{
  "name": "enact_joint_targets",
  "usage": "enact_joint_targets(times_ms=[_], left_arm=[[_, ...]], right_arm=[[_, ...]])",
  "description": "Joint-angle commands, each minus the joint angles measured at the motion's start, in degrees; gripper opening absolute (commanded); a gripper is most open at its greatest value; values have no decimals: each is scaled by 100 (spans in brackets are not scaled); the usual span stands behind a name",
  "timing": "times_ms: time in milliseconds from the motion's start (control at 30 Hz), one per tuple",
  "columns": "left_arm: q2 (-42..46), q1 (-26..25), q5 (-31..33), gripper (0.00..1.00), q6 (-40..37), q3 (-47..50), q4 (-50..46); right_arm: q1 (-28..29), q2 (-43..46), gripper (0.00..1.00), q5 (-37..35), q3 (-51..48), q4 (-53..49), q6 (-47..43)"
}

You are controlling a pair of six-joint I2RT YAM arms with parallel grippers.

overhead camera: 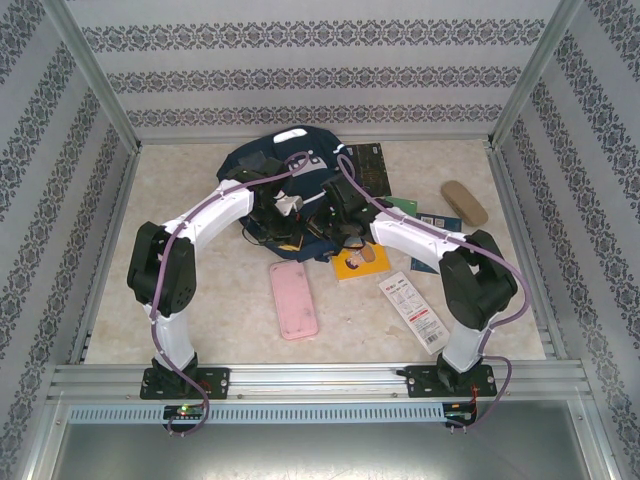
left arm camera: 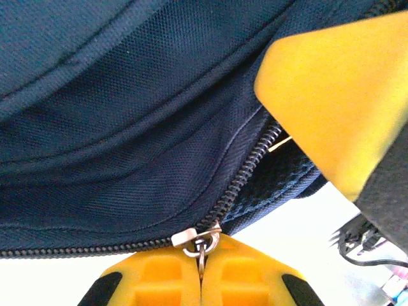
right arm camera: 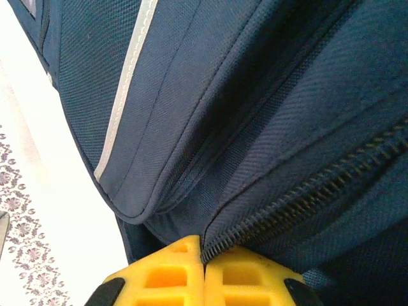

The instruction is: Pack the student bag

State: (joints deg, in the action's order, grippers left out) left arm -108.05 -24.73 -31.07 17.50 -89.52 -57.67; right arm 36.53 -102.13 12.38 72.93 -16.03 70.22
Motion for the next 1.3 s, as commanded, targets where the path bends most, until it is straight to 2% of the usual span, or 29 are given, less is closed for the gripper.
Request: enact_joint_targets(times_ms=[0,233,400,567,733,967,1100,1267], left_arm=[[79,43,426,0,-279,-63,-371],[-100,423,1572,0,-646,-182,-1093],[-334,802,1865,0,-738,-225,-1109],[-811,1162,2320,0,-761,-738,-1123],[-1408,1626,2564,0,-526,-1314,-897],[-2051,2066,2433,0,-201,-1917,-595],[-1812,2095,2511,0,-151,-1773,-444],[-1016,2232,2814,0,122,-1208,-225]], right_arm=[[-47,125,0,-400,117,-263,-220],[-371,681,0,-766,-127,-438,-711],[-507,984,0,-693,-319,-277,-876],[-525,1209,0,-573,-405,-250,-1061],[-555,1403,0,-463,-523,-216,-1185],[-560,1418,0,-326,-525,-183,-1256],[-546,1253,0,-220,-409,-179,-1346],[-524,848,0,35,-72,-165,-1522]])
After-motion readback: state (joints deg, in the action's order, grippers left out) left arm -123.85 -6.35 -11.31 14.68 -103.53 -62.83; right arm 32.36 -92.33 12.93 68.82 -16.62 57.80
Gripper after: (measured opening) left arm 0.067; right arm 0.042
